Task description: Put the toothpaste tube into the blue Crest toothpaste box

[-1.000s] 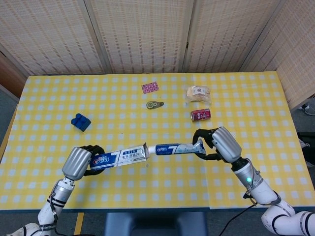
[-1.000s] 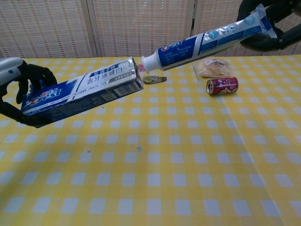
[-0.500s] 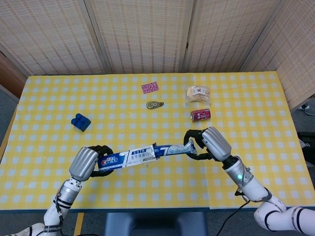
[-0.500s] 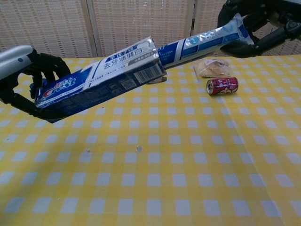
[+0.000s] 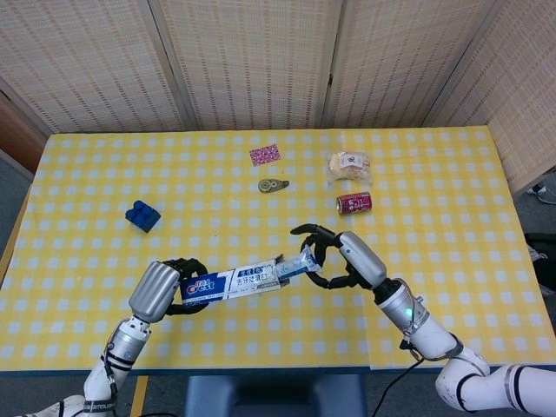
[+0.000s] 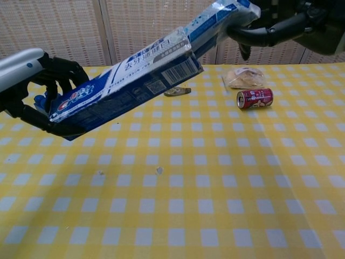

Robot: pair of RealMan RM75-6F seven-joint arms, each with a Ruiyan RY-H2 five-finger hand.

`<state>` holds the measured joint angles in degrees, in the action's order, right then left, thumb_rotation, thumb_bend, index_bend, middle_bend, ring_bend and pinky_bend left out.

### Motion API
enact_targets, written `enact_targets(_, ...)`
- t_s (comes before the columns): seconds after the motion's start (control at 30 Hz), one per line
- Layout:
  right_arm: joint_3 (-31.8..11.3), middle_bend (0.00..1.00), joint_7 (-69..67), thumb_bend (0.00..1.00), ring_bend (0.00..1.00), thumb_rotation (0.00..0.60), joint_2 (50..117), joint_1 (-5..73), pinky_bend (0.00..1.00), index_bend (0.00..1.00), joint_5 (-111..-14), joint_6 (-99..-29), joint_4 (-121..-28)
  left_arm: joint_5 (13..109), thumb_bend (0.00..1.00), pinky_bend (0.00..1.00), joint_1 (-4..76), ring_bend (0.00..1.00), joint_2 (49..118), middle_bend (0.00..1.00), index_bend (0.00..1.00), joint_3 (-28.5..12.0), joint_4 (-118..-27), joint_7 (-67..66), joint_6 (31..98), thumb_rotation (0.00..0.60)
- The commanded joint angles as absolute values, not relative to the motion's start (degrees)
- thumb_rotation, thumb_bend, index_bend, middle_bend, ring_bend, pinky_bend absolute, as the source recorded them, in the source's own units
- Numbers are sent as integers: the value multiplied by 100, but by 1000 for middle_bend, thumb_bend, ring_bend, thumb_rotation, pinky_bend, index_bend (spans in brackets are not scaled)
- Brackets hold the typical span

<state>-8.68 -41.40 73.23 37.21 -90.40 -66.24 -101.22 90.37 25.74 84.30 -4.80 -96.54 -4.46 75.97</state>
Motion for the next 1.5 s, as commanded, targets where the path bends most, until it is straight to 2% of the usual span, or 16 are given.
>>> enact_targets(0.03,-858,142,-4637,443,287,600,7091,3875,189,0,-9047,-6344,-10349,9033,205,674,2560,591,8436,745,619,-490,-9680,-404,7621,600)
enact_targets(0.13,-902,61,-4677,442,156,600,7080,3829,50,0,-9083,-6509,-10391,9004,205,674,2561,591,8447,745,619,-522,-9726,-301,7634,600)
enact_targets(0.2,-909,27,-4731,437,105,600,7030,3786,13,0,-9163,-6640,-10445,9002,205,674,2543,591,8454,745,619,-541,-9759,-212,7685,600)
enact_targets(0.33,-877,0,-5016,335,41,600,6831,3713,0,0,-9327,-6815,-10555,8985,205,674,2525,591,8455,745,619,-560,-9769,-94,7723,600)
enact_targets(0.43,-814,0,-5350,300,14,600,6683,3714,0,0,-9452,-6823,-10622,8949,205,674,2540,591,8470,745,619,-581,-9753,-19,7693,600)
enact_targets(0.67,-642,0,-6767,255,0,600,6414,3809,0,0,-9910,-6965,-10689,8887,205,674,2502,592,8463,745,619,-635,-9750,325,7764,600)
enact_targets(0.83,-626,0,-7570,253,0,600,6371,3668,0,0,-10211,-7689,-10388,8915,205,674,2472,591,8438,745,619,-663,-9752,620,7850,600)
enact_targets(1.0,-634,0,-7767,253,0,600,6230,3448,0,0,-10190,-8241,-9979,8922,205,674,2446,591,8449,745,619,-668,-9660,913,7898,600)
enact_targets(1.17,-481,26,-7494,249,23,600,6089,3343,0,0,-10053,-8114,-9614,8944,205,674,2451,591,8431,745,619,-697,-9580,1175,7925,600)
enact_targets(1.2,-416,62,-7417,249,67,600,6056,3345,26,0,-10056,-8012,-9531,8959,205,674,2448,591,8420,745,619,-699,-9573,1263,7940,600)
enact_targets(1.23,-336,132,-7170,249,140,600,6027,3347,97,0,-10064,-7863,-9375,8974,205,674,2438,591,8404,745,619,-698,-9564,1365,7963,600)
enact_targets(1.33,-163,366,-5972,258,357,600,6040,3361,401,0,-10188,-7492,-8871,9018,205,674,2406,591,8375,745,619,-662,-9503,1445,8009,600)
enact_targets(1.4,-188,557,-5001,342,586,600,6255,3311,671,0,-10134,-7418,-8585,9026,205,674,2398,591,8370,745,619,-637,-9462,1444,8000,600)
enact_targets(1.43,-191,648,-4646,394,674,600,6375,3293,748,0,-10127,-7403,-8491,9024,205,674,2399,591,8371,745,619,-630,-9448,1443,7989,600)
enact_targets(1.5,-165,769,-4130,481,785,600,6643,3285,841,0,-10131,-7349,-8344,9006,205,674,2412,591,8371,745,619,-628,-9428,1427,7952,600)
